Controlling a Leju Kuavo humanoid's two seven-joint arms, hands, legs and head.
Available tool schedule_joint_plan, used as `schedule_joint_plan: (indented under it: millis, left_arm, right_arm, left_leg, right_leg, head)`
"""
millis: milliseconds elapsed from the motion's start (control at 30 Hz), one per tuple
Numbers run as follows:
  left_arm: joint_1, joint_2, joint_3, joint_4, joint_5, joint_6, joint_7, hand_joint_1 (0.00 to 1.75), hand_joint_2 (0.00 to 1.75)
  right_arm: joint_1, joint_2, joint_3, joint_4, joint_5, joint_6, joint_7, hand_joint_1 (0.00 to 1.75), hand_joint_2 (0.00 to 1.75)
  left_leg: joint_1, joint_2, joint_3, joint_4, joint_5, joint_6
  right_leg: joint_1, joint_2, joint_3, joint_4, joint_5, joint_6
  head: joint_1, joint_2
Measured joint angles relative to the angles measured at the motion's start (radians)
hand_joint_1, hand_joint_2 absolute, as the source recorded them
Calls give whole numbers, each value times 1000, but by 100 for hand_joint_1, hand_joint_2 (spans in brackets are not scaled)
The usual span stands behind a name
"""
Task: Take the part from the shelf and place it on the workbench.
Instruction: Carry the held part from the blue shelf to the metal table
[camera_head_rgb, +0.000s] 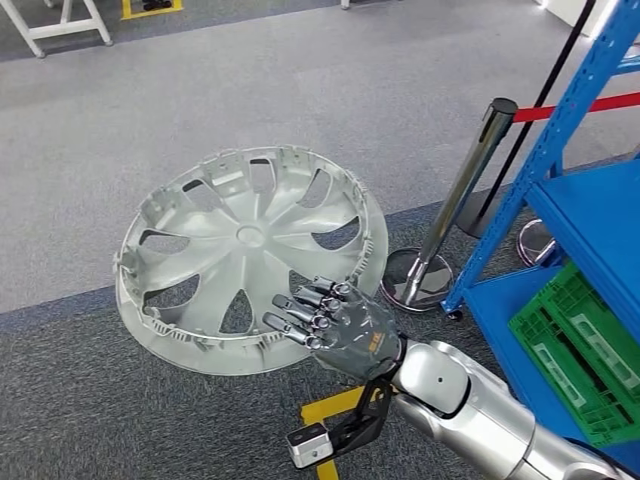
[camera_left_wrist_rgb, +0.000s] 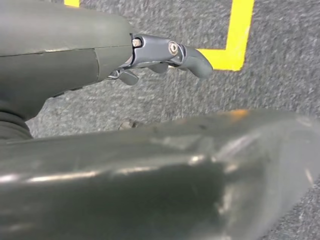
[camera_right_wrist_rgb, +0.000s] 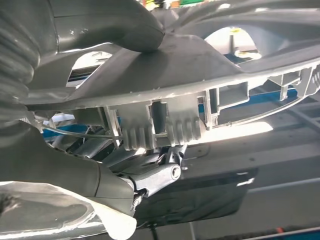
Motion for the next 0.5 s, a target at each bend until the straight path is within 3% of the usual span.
schedule_joint_plan:
  millis: [33, 100, 167, 233, 300, 333, 367, 433, 500]
  left_arm:
    - [-1, 0, 0, 0, -1, -1, -2, 0, 0]
    - [0, 1, -1, 0, -6, 0, -4, 0, 0]
    - [0, 2, -2, 0, -14, 4, -5, 0, 0]
    - [-3, 1, -4, 0, -21, 8, -5, 0, 0]
    - [-4, -2, -6, 0, -24, 8, -5, 0, 0]
    - [-4, -3, -7, 0, -24, 8, -5, 0, 0]
    - [-4, -4, -7, 0, -23, 9, -4, 0, 0]
    - [-4, -3, -6, 0, -21, 10, -2, 0, 0]
    - [-3, 0, -6, 0, -20, 9, 1, 0, 0]
  right_arm:
    - [-3, 1, 2, 1, -1, 0, -1, 175, 175]
    - [-9, 3, 4, 4, -4, 0, -1, 175, 175]
    - [-12, 5, 7, 6, -6, 0, -1, 175, 175]
    - [-12, 5, 9, 10, -6, 0, 0, 175, 175]
    - [-11, 5, 11, 15, -6, 0, 0, 175, 175]
    - [-11, 5, 11, 17, -6, 0, 0, 175, 175]
    - [-11, 5, 12, 19, -6, 0, 0, 175, 175]
    - [-12, 5, 12, 22, -7, 0, -1, 175, 175]
    - [-14, 6, 12, 24, -10, 0, -4, 175, 175]
  left_leg:
    - [-6, 4, 1, -10, -4, 4]
    - [-5, -21, 2, -22, 1, 13]
    - [2, -47, 8, -33, 7, 26]
    - [6, -74, 10, -37, 8, 34]
    - [7, -105, 11, -36, 8, 36]
    - [8, -122, 12, -36, 7, 36]
    - [9, -138, 13, -35, 7, 35]
    - [12, -170, 14, -29, 2, 28]
    - [14, -197, 6, -18, -2, 17]
  right_leg:
    - [2, -12, 2, -2, -2, 4]
    - [1, -25, 6, -6, -8, 14]
    - [-5, 24, -11, 32, -34, 22]
    - [-9, 91, -72, 149, -87, 24]
    - [-9, 109, -141, 263, -117, 28]
    - [-9, 110, -157, 273, -103, 29]
    - [-10, 112, -154, 248, -72, 30]
    - [-14, 142, -109, 120, 8, 31]
    - [-19, 180, -66, 26, 40, 28]
  head:
    - [0, 0]
    - [0, 0]
    - [1, 0]
    - [6, 0]
    - [9, 0]
    - [9, 0]
    - [9, 0]
    - [9, 0]
    - [8, 0]
